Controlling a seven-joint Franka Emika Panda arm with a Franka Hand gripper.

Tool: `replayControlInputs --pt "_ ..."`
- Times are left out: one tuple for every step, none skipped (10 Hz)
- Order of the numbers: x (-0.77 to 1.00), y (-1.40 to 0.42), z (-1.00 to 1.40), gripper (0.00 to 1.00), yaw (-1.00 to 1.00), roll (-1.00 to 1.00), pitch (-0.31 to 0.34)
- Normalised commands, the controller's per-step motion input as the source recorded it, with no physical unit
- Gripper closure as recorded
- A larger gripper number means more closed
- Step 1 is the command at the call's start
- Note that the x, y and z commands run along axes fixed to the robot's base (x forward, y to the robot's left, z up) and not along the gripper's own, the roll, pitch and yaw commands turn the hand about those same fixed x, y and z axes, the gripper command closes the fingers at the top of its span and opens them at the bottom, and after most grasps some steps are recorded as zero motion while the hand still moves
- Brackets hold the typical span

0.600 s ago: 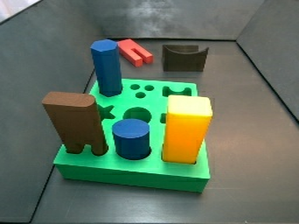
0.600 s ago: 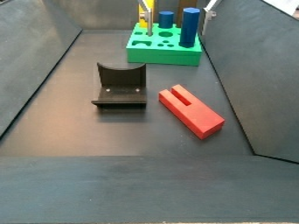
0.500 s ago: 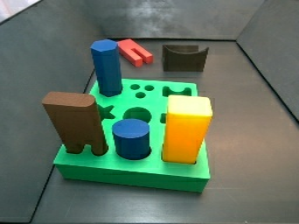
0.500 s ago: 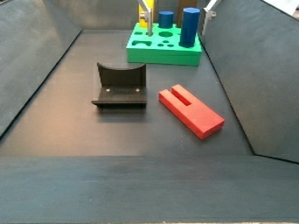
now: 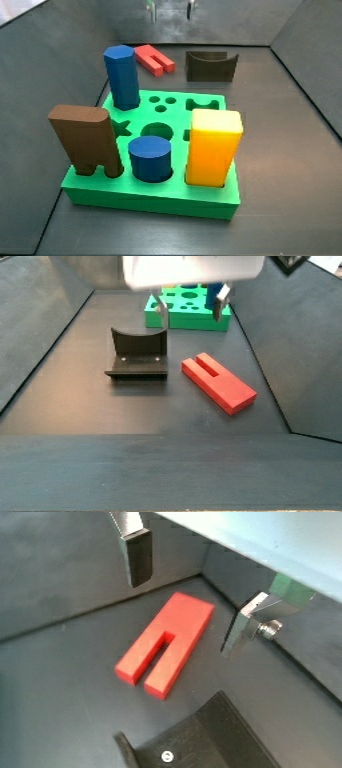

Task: Pick up the double-square object. Move up. Rotate the double-square object. Place the double-square object on the fixture. Regrasp the double-square object. Move to above the board. Insert the double-square object.
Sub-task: Pick up the double-square object.

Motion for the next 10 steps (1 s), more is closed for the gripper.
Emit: replayControlInputs --pt "0.00 -0.07 -1.00 0.00 0.72 0.03 -0.009" --pt "0.02 -0.19 -1.00 0.00 0.61 0.06 0.000" --pt "0.04 -0.39 -1.00 0.00 0.42 0.00 0.000" --pt "0.00 -0.48 -1.00 0.00 0.27 0.00 0.000" --pt "-0.16 -0.07 -1.00 0.00 0.00 0.00 -0.044" --pt "-0.16 0.09 -1.00 0.00 0.00 0.00 -0.080" --pt "-0.08 0.15 -0.83 0.00 0.00 -0.01 -0.074" --pt "-0.10 0.02 -0.69 0.00 0.04 -0.06 -0.129" --pt "-0.11 0.00 -0.50 0.00 0.16 -0.13 -0.157" --pt "-0.21 0.00 -0.45 0.00 0.21 -0.12 -0.183"
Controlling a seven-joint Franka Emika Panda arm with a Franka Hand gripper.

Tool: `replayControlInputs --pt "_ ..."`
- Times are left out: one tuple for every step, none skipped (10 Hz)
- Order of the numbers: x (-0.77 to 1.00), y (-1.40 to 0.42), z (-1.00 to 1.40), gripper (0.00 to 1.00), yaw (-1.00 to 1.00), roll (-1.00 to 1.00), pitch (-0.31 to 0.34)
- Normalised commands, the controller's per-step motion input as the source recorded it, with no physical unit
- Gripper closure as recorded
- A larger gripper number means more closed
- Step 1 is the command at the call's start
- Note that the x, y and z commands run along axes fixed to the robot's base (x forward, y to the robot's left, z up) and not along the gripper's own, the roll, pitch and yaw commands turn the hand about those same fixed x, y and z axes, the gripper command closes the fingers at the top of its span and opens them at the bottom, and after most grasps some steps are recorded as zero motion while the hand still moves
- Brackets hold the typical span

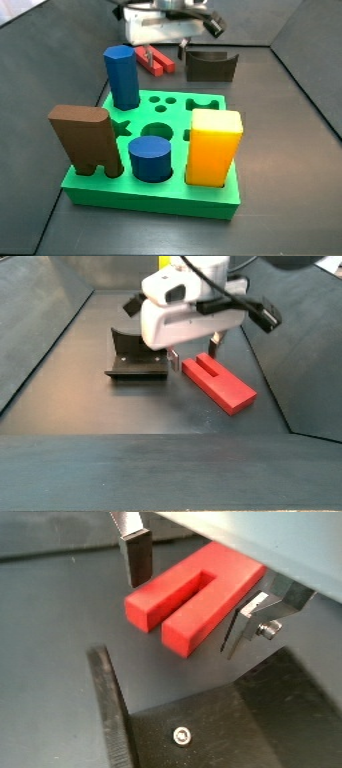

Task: Pick up the double-square object. Move up. Rotate the double-square object. Place the double-square object on the fixture. Regrasp the double-square object. Move to above the board. Insert the double-square object.
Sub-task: Pick up the double-square object.

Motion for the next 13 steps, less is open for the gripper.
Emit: replayControlInputs --pt "-0.20 0.00 -0.29 0.00 0.21 -0.13 -0.131" --pt "-0.17 0.00 -0.18 0.00 0.20 -0.18 -0.097" --pt "-0.11 0.00 -0.27 0.00 0.08 -0.14 -0.080" --pt "0.00 0.07 -0.08 0.00 0.00 -0.14 -0.066" --pt "0.00 0.00 -0.03 0.00 0.00 -0.04 -0.014" --pt "0.00 0.00 0.00 1.00 0.00 0.00 0.000" --pt "0.00 0.00 0.00 1.00 0.00 0.00 0.000" --pt "0.00 0.00 0.00 1.00 0.00 0.00 0.000" --pt "0.00 0.00 0.00 1.00 0.00 0.00 0.000" --pt "0.00 0.00 0.00 1.00 0.00 0.00 0.000" --pt "0.00 0.00 0.00 1.00 0.00 0.00 0.000" --pt "0.00 0.00 0.00 1.00 0.00 0.00 0.000" --pt "0.00 0.00 0.00 1.00 0.00 0.00 0.000"
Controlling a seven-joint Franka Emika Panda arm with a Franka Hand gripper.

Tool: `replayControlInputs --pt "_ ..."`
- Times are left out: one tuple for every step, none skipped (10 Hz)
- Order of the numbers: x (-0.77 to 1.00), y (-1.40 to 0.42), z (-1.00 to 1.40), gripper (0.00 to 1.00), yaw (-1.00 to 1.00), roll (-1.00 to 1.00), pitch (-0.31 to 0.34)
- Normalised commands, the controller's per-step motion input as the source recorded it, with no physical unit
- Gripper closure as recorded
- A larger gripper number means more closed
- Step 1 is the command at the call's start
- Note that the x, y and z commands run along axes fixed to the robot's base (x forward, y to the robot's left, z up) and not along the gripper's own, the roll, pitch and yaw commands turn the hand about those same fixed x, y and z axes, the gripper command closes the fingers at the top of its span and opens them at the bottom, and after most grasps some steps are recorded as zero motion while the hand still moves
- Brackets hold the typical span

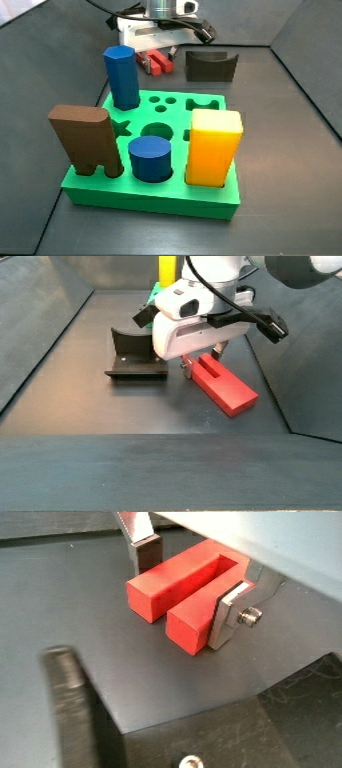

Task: Pick up the double-square object. Move up. Rotate the double-square object. Place the double-square object on the fixture. Regrasp the double-square object. Move to above the board. Insert the double-square object.
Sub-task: Pick up the double-square object, then move up, then rotate the double-square object.

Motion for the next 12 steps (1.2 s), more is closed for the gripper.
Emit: replayControlInputs --pt "0.00 0.00 0.00 1.00 0.00 0.00 0.000" --pt "0.00 0.00 0.00 1.00 0.00 0.00 0.000" --pt "0.00 0.00 0.00 1.00 0.00 0.00 0.000" --pt "0.00 0.00 0.83 1.00 0.00 0.00 0.000" --pt "0.01 0.03 0.83 1.00 0.02 0.00 0.008" --pt "-0.01 0.03 0.74 1.00 0.01 0.00 0.038" --pt "0.00 0.02 0.57 1.00 0.00 0.02 0.068" --pt "0.00 0.01 0.42 1.00 -0.01 0.03 0.077" --pt "-0.01 0.01 0.33 1.00 -0.01 0.04 0.074" --pt "-0.37 0.53 0.83 1.00 0.00 0.00 0.000" --pt "-0.36 0.52 0.73 1.00 0.00 0.01 -0.024" --pt "-0.23 0.25 0.64 1.00 -0.01 0.00 -0.038"
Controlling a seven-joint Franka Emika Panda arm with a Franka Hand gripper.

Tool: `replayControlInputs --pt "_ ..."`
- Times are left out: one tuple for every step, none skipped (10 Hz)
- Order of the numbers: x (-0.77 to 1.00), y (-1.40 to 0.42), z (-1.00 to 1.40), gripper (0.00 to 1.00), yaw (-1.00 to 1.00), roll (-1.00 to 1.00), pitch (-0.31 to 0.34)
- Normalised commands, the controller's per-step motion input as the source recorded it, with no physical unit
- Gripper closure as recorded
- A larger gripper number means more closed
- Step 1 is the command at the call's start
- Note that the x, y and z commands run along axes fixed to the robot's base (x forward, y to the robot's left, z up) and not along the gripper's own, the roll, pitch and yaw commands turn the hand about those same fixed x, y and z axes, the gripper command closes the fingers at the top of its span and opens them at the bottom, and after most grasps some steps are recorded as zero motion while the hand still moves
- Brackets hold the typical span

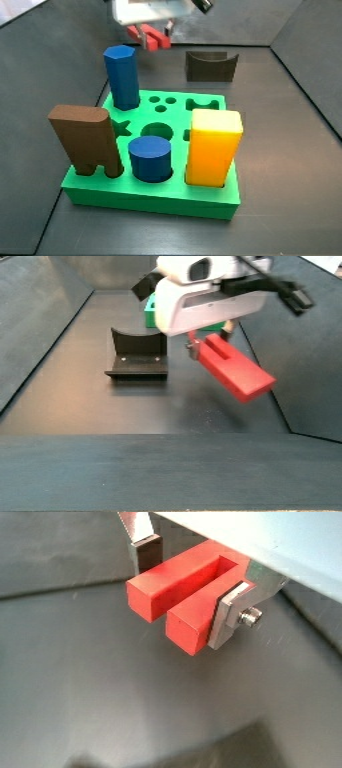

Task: Pick up the double-square object. Move up. Rotate the double-square object. Place the double-square object on the fixture. Regrasp the double-square object. Move to above the board. Insert the double-square object.
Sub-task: Rotate the double-square object.

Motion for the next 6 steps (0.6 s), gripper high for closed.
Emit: replayControlInputs --pt "-0.15 0.15 0.57 1.00 -0.01 0.00 -0.024" --pt "-0.07 0.09 0.39 1.00 -0.01 0.01 0.030" --pt "-0.05 0.06 0.25 1.00 -0.02 0.03 0.055" --pt "0.00 0.00 0.00 1.00 -1.00 0.00 0.000" --pt "0.01 0.00 -0.04 1.00 -1.00 0.00 -0.001" --pt "0.02 0.00 -0.03 1.00 -1.00 0.00 -0.002"
